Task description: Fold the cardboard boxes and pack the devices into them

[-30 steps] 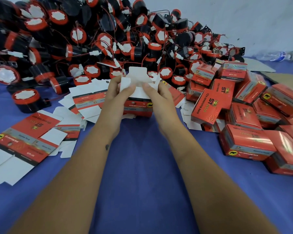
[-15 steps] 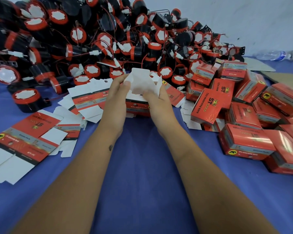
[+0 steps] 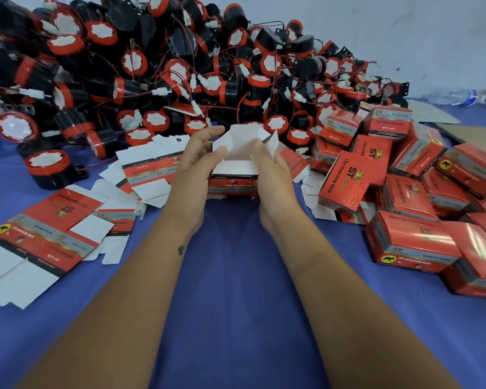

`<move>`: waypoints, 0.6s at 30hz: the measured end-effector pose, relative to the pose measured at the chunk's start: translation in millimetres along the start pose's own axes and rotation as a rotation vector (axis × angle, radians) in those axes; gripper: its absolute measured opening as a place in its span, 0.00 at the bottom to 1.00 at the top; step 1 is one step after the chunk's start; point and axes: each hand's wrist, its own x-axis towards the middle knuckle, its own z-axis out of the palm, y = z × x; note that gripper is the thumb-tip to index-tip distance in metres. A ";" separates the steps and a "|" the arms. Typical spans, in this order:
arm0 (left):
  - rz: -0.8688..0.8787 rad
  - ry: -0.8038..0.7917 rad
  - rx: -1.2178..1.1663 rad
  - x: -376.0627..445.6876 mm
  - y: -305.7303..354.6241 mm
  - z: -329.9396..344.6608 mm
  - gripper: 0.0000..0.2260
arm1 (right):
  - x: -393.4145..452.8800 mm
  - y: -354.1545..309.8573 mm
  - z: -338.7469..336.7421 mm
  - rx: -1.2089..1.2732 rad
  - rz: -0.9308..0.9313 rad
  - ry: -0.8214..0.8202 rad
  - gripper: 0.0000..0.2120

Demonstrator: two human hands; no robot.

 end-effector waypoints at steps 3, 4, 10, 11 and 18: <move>0.006 -0.037 -0.017 0.6 -0.1 -0.6 0.16 | 0.7 0.8 -0.5 0.041 0.005 0.006 0.09; 0.010 -0.041 -0.020 0.9 -0.3 -0.7 0.17 | 0.8 1.0 -0.1 0.053 0.009 0.013 0.08; 0.026 -0.079 -0.028 2.6 -1.4 -1.9 0.16 | 0.8 1.8 1.4 0.133 0.041 0.044 0.08; 0.027 -0.083 -0.021 2.5 -1.6 -1.7 0.16 | 0.9 2.4 1.1 0.139 0.039 0.045 0.07; 0.072 -0.070 0.039 0.5 -2.4 -0.9 0.18 | 2.9 3.4 0.0 0.152 0.052 0.064 0.10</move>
